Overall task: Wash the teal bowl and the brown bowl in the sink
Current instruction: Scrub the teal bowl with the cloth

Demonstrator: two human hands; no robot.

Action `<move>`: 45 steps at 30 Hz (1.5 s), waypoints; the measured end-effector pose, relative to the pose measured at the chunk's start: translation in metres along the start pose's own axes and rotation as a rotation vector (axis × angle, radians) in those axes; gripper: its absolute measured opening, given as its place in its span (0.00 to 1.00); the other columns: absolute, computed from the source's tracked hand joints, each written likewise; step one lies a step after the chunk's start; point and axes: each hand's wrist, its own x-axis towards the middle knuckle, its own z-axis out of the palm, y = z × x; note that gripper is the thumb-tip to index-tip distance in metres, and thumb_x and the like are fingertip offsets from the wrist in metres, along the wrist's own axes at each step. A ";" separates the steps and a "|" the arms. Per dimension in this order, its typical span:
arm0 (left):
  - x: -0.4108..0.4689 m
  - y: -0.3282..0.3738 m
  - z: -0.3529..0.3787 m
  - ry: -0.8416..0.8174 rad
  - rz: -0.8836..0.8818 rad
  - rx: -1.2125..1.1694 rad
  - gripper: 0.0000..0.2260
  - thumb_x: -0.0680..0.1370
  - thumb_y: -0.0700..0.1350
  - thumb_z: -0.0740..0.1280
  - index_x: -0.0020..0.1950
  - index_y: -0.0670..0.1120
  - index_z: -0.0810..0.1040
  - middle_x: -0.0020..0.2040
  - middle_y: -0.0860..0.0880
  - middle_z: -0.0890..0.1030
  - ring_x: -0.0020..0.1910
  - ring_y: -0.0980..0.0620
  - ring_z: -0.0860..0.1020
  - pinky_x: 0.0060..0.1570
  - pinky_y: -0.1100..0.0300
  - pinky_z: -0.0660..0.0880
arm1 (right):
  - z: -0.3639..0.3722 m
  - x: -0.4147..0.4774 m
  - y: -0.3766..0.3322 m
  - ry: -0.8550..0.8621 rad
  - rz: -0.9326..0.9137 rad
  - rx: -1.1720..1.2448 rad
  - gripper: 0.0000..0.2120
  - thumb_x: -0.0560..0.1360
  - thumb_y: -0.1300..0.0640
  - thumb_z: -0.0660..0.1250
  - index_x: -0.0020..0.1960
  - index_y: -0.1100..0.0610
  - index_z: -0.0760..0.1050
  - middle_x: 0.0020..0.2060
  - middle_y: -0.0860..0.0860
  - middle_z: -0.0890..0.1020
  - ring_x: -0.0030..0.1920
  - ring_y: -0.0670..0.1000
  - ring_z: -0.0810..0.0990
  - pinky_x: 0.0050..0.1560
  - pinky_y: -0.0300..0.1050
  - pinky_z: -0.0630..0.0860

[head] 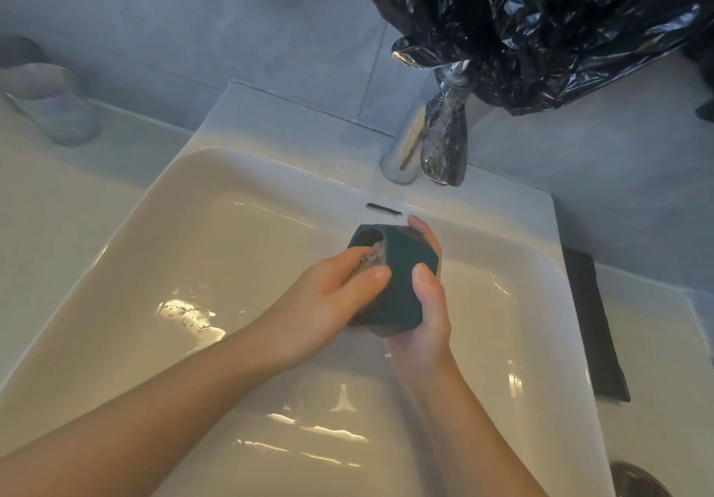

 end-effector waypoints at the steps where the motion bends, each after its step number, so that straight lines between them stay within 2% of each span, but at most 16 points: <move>1: -0.001 -0.001 0.000 -0.020 0.015 0.020 0.21 0.71 0.60 0.63 0.58 0.50 0.79 0.50 0.50 0.84 0.51 0.50 0.81 0.51 0.56 0.78 | -0.001 0.000 0.001 -0.004 0.023 0.009 0.37 0.64 0.41 0.75 0.69 0.48 0.68 0.54 0.51 0.81 0.53 0.53 0.81 0.48 0.49 0.80; 5: 0.000 -0.003 0.001 0.023 0.082 0.175 0.16 0.73 0.56 0.63 0.57 0.51 0.77 0.48 0.52 0.83 0.48 0.53 0.81 0.49 0.54 0.79 | 0.000 -0.002 0.000 -0.009 0.114 0.050 0.42 0.62 0.38 0.77 0.73 0.45 0.66 0.56 0.51 0.83 0.53 0.52 0.83 0.45 0.46 0.81; 8: -0.004 -0.001 0.000 0.011 0.193 0.299 0.18 0.73 0.55 0.62 0.59 0.48 0.74 0.49 0.54 0.81 0.49 0.56 0.79 0.49 0.57 0.77 | -0.001 -0.002 -0.010 0.036 0.198 0.117 0.33 0.70 0.37 0.67 0.72 0.46 0.69 0.54 0.50 0.85 0.51 0.51 0.84 0.42 0.45 0.81; 10: -0.003 -0.003 -0.008 -0.075 0.287 0.538 0.20 0.74 0.57 0.61 0.63 0.50 0.71 0.52 0.57 0.77 0.50 0.59 0.76 0.49 0.63 0.74 | -0.007 -0.001 -0.017 0.011 0.345 0.182 0.28 0.72 0.37 0.60 0.68 0.50 0.75 0.56 0.54 0.84 0.53 0.54 0.84 0.44 0.50 0.81; 13: -0.001 -0.010 -0.014 -0.165 0.291 0.715 0.21 0.77 0.57 0.61 0.67 0.50 0.66 0.56 0.55 0.73 0.52 0.59 0.73 0.50 0.64 0.71 | -0.015 0.000 -0.018 -0.009 0.499 0.206 0.28 0.73 0.37 0.61 0.62 0.54 0.79 0.57 0.58 0.83 0.55 0.59 0.81 0.49 0.56 0.79; 16: -0.004 -0.007 0.000 -0.193 0.194 0.438 0.19 0.79 0.53 0.58 0.67 0.46 0.67 0.57 0.52 0.74 0.55 0.59 0.74 0.53 0.63 0.72 | -0.012 -0.002 -0.013 0.012 0.405 0.166 0.24 0.71 0.42 0.65 0.62 0.53 0.78 0.53 0.57 0.83 0.52 0.58 0.82 0.45 0.53 0.79; 19: -0.007 -0.004 0.007 -0.155 0.095 0.109 0.19 0.79 0.53 0.57 0.66 0.45 0.69 0.58 0.47 0.77 0.57 0.55 0.76 0.58 0.59 0.74 | -0.008 -0.005 -0.009 -0.032 0.212 0.031 0.29 0.68 0.44 0.67 0.68 0.45 0.72 0.57 0.54 0.82 0.54 0.55 0.82 0.45 0.55 0.80; 23: -0.004 -0.003 0.008 -0.032 -0.125 -0.391 0.24 0.78 0.54 0.58 0.68 0.40 0.70 0.64 0.35 0.75 0.65 0.36 0.73 0.66 0.35 0.66 | -0.007 -0.006 -0.002 -0.074 -0.041 -0.183 0.32 0.68 0.46 0.66 0.71 0.46 0.66 0.62 0.56 0.78 0.60 0.56 0.79 0.57 0.59 0.77; 26: -0.004 0.002 0.009 0.016 -0.138 -0.498 0.17 0.81 0.45 0.59 0.66 0.37 0.72 0.62 0.36 0.78 0.62 0.36 0.76 0.64 0.40 0.70 | -0.006 -0.006 -0.004 -0.070 -0.006 -0.058 0.36 0.65 0.42 0.74 0.70 0.46 0.68 0.59 0.53 0.81 0.59 0.55 0.80 0.52 0.55 0.79; 29: -0.001 0.006 -0.001 0.221 0.005 -0.298 0.15 0.74 0.46 0.66 0.60 0.43 0.77 0.54 0.42 0.83 0.55 0.44 0.81 0.58 0.48 0.77 | -0.008 -0.004 -0.005 -0.020 0.088 0.184 0.42 0.60 0.38 0.77 0.71 0.50 0.70 0.60 0.56 0.81 0.59 0.57 0.80 0.56 0.59 0.77; 32: -0.002 0.011 -0.010 0.338 0.281 0.153 0.17 0.70 0.50 0.70 0.58 0.51 0.76 0.56 0.47 0.79 0.55 0.55 0.79 0.56 0.59 0.76 | -0.011 -0.003 -0.009 0.011 0.148 0.316 0.43 0.63 0.39 0.74 0.73 0.55 0.69 0.65 0.60 0.78 0.61 0.59 0.79 0.65 0.66 0.69; 36: -0.005 0.010 -0.012 0.079 0.534 0.705 0.22 0.76 0.48 0.62 0.70 0.47 0.71 0.65 0.49 0.69 0.66 0.60 0.67 0.65 0.68 0.66 | -0.011 -0.006 -0.012 0.040 0.211 0.372 0.24 0.72 0.40 0.61 0.59 0.53 0.82 0.55 0.57 0.83 0.52 0.55 0.83 0.59 0.59 0.72; 38: -0.005 0.012 -0.018 0.056 0.607 0.815 0.21 0.77 0.49 0.63 0.70 0.47 0.70 0.67 0.49 0.72 0.67 0.58 0.69 0.66 0.64 0.67 | -0.011 -0.007 -0.013 0.045 0.214 0.391 0.23 0.72 0.41 0.59 0.55 0.53 0.84 0.53 0.56 0.84 0.51 0.54 0.83 0.61 0.60 0.71; 41: 0.000 0.015 -0.027 0.030 0.810 0.999 0.14 0.78 0.45 0.64 0.62 0.44 0.79 0.64 0.44 0.78 0.63 0.48 0.76 0.61 0.55 0.74 | -0.009 -0.007 -0.014 0.016 0.234 0.425 0.23 0.72 0.40 0.58 0.52 0.52 0.85 0.50 0.55 0.84 0.49 0.54 0.84 0.55 0.56 0.75; 43: 0.007 0.018 -0.031 -0.080 0.888 1.109 0.13 0.79 0.43 0.64 0.62 0.44 0.80 0.64 0.44 0.78 0.62 0.46 0.77 0.55 0.53 0.78 | -0.008 -0.007 -0.014 -0.014 0.270 0.430 0.24 0.71 0.39 0.58 0.52 0.52 0.85 0.50 0.56 0.84 0.49 0.55 0.83 0.52 0.56 0.77; 45: 0.015 0.023 -0.034 -0.189 0.947 1.230 0.15 0.79 0.43 0.62 0.65 0.46 0.78 0.67 0.46 0.76 0.64 0.47 0.75 0.57 0.54 0.77 | -0.010 -0.007 -0.013 -0.033 0.286 0.421 0.25 0.71 0.39 0.58 0.54 0.52 0.85 0.52 0.56 0.84 0.51 0.56 0.82 0.53 0.58 0.77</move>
